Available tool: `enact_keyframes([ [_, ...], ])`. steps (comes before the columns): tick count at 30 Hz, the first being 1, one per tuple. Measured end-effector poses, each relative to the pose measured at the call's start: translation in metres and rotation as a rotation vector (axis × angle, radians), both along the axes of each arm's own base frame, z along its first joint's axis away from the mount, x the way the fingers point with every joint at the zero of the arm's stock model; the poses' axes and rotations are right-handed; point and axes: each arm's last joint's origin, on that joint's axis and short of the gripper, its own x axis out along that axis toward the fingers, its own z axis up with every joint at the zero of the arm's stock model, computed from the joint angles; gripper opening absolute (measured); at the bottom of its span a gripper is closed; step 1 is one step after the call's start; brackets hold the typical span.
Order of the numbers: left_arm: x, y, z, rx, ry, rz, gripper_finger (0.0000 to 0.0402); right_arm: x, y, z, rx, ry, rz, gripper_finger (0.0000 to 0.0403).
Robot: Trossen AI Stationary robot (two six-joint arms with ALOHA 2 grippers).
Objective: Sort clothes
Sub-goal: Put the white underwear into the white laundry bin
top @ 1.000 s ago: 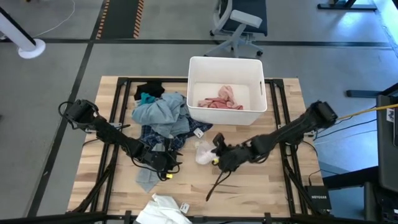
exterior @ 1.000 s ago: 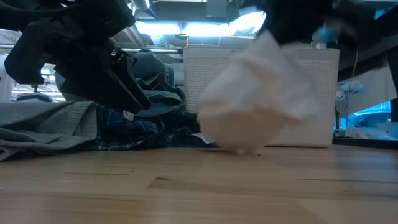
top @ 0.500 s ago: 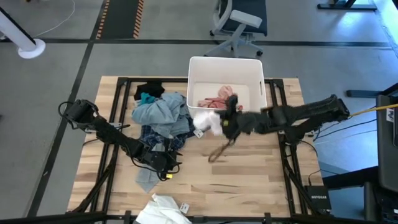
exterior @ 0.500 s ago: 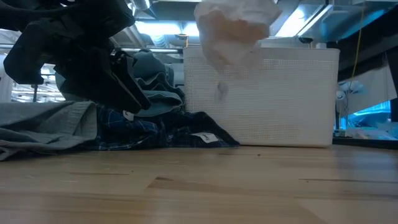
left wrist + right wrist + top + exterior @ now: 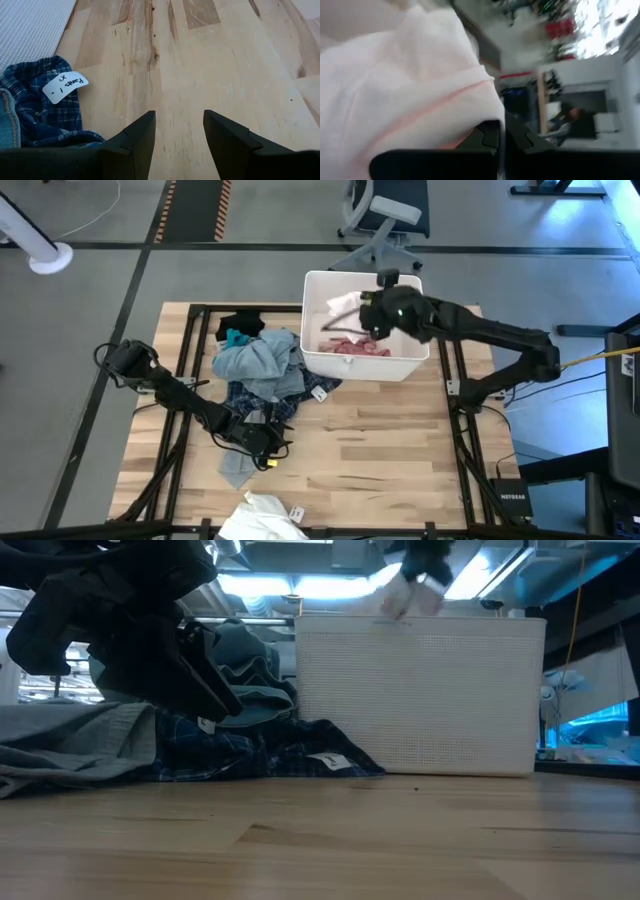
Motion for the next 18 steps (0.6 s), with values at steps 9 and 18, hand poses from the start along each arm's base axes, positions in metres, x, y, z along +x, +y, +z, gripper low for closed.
enact_keyframes([
  [9, 0.000, 0.000, 0.000, 0.000, 0.000, 0.000, 0.0162, -0.011, -0.049, -0.075, 0.217, -0.009, -0.115, 0.0005],
  [18, 0.000, 0.000, 0.000, 0.000, 0.001, -0.002, 0.0162, -0.021, -0.057, -0.105, 0.324, -0.077, -0.250, 0.0055],
])
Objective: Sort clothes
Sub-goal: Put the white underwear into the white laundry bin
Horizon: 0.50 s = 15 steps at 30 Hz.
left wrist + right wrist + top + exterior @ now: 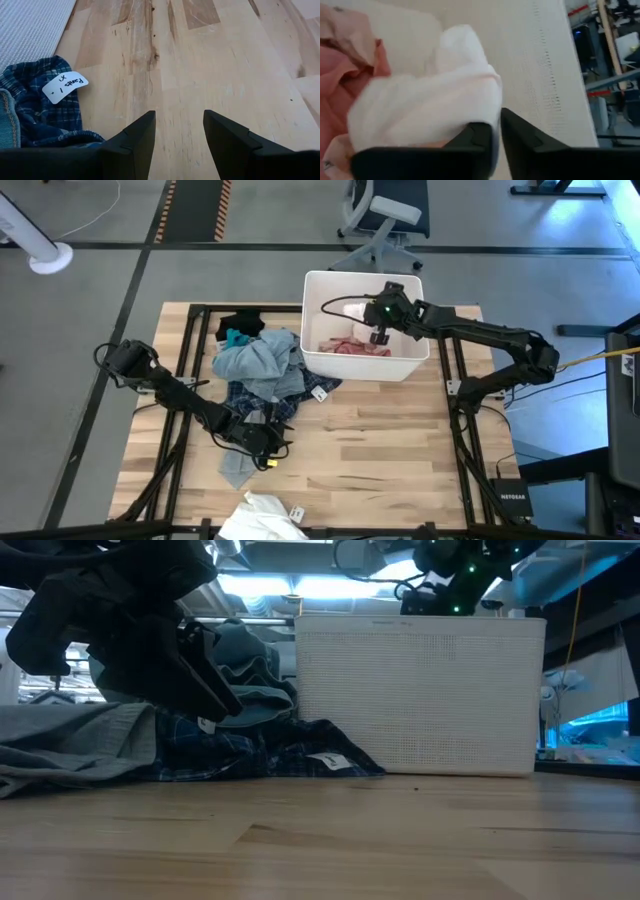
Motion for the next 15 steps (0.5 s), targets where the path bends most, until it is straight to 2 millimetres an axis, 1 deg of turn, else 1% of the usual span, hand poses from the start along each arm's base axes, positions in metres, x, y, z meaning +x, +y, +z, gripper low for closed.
enact_keyframes([
  [3, 0.000, 0.000, 0.000, -0.004, 0.002, -0.005, 0.0162, 0.001, 0.000, 0.005, -0.002, -0.024, -0.031, 0.0099],
  [5, 0.000, 0.000, 0.000, -0.004, 0.002, -0.006, 0.0162, 0.002, -0.001, 0.014, -0.013, -0.044, -0.032, 0.0132],
  [7, 0.000, 0.000, 0.000, -0.004, 0.003, -0.007, 0.0162, 0.003, -0.002, 0.027, -0.028, -0.056, -0.025, 0.0166],
  [11, -0.002, 0.000, 0.000, 0.003, 0.022, -0.009, 0.0162, 0.002, -0.001, 0.062, -0.047, -0.055, -0.006, 0.0223],
  [13, -0.006, -0.001, 0.002, -0.003, 0.037, -0.008, 0.0162, 0.001, 0.004, 0.077, -0.023, -0.055, 0.025, 0.0239],
  [15, -0.010, -0.005, 0.011, -0.016, 0.054, -0.008, 0.0162, 0.000, 0.013, 0.088, -0.001, -0.043, 0.061, 0.0248],
])
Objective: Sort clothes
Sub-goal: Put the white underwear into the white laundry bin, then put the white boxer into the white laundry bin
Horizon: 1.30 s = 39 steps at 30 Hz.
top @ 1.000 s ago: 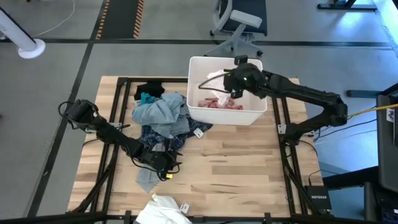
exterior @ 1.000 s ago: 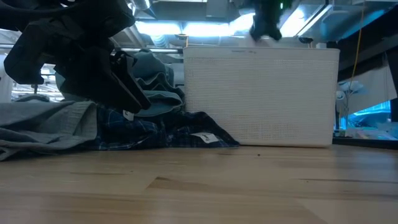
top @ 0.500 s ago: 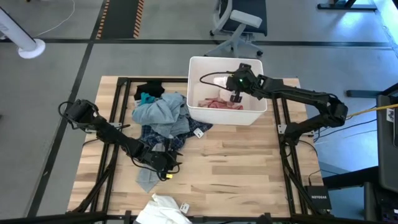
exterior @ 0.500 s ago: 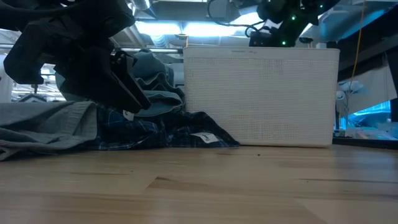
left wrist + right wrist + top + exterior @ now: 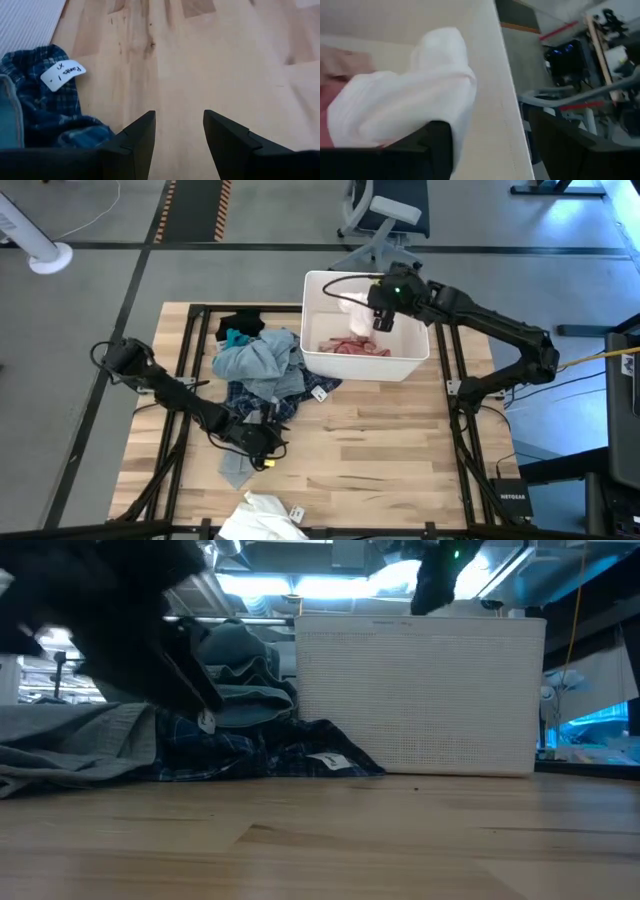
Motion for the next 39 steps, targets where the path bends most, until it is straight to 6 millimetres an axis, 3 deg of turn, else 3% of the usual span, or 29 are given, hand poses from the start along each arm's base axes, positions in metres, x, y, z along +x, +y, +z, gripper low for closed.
enact_keyframes([
  [5, -0.015, -0.013, 0.033, -0.075, -0.035, -0.025, 0.0162, 0.003, 0.033, 0.012, -0.003, 0.032, 0.104, 0.0252],
  [11, -0.033, -0.026, 0.056, -0.162, -0.106, -0.083, 0.0162, 0.008, 0.069, 0.010, -0.084, 0.095, 0.131, 0.0253],
  [15, -0.036, -0.029, 0.058, -0.238, -0.089, -0.100, 0.0162, 0.005, 0.067, 0.006, -0.121, 0.167, 0.075, 0.0253],
  [21, -0.037, -0.031, 0.057, -0.408, -0.004, -0.132, 0.0162, -0.014, 0.059, -0.012, 0.122, 0.353, 0.110, 0.0253],
  [25, -0.037, -0.033, 0.057, -0.448, 0.019, -0.167, 0.0162, -0.021, 0.062, -0.009, 0.135, 0.335, 0.077, 0.0253],
  [33, -0.041, -0.049, 0.065, -0.573, -0.005, -0.276, 0.0162, -0.031, 0.097, 0.006, 0.170, 0.208, 0.168, 0.0253],
  [39, -0.043, -0.064, 0.058, -0.601, -0.007, -0.311, 0.0162, -0.031, 0.130, 0.008, 0.195, 0.157, 0.257, 0.0253],
])
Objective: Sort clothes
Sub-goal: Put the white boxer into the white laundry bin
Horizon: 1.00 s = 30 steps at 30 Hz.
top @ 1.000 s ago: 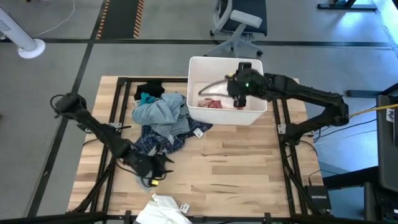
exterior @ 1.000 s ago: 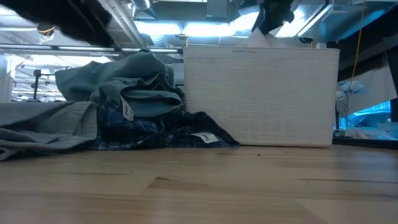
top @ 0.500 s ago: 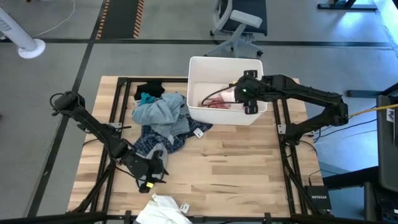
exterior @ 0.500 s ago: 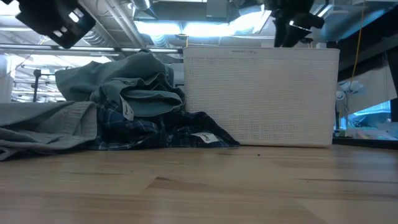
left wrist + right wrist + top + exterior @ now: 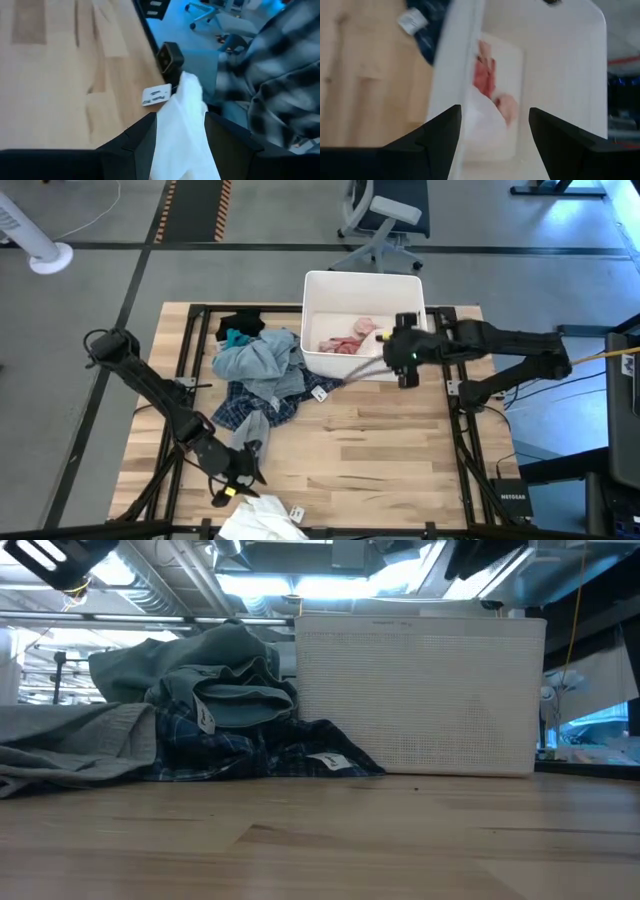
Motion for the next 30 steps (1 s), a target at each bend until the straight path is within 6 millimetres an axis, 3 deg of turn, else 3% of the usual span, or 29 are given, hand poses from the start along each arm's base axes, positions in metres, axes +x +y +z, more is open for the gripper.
enact_keyframes([
  [10, 0.010, -0.020, -0.034, -0.030, 0.095, 0.064, 0.0162, 0.002, 0.046, -0.003, -0.048, -0.034, 0.080, 0.0253],
  [16, 0.017, -0.048, -0.032, -0.004, 0.057, 0.023, 0.0162, 0.003, 0.069, -0.007, -0.075, -0.061, 0.093, 0.0253],
  [21, 0.021, -0.073, -0.029, 0.119, 0.016, -0.023, 0.0162, 0.004, 0.087, -0.013, -0.070, -0.079, 0.088, 0.0253],
  [25, 0.022, -0.076, -0.036, 0.265, 0.092, 0.027, 0.0162, 0.008, 0.104, -0.021, -0.057, -0.077, 0.088, 0.0253],
  [30, 0.024, -0.079, -0.049, 0.309, 0.139, 0.038, 0.0162, 0.013, 0.126, -0.035, -0.047, -0.052, 0.105, 0.0253],
])
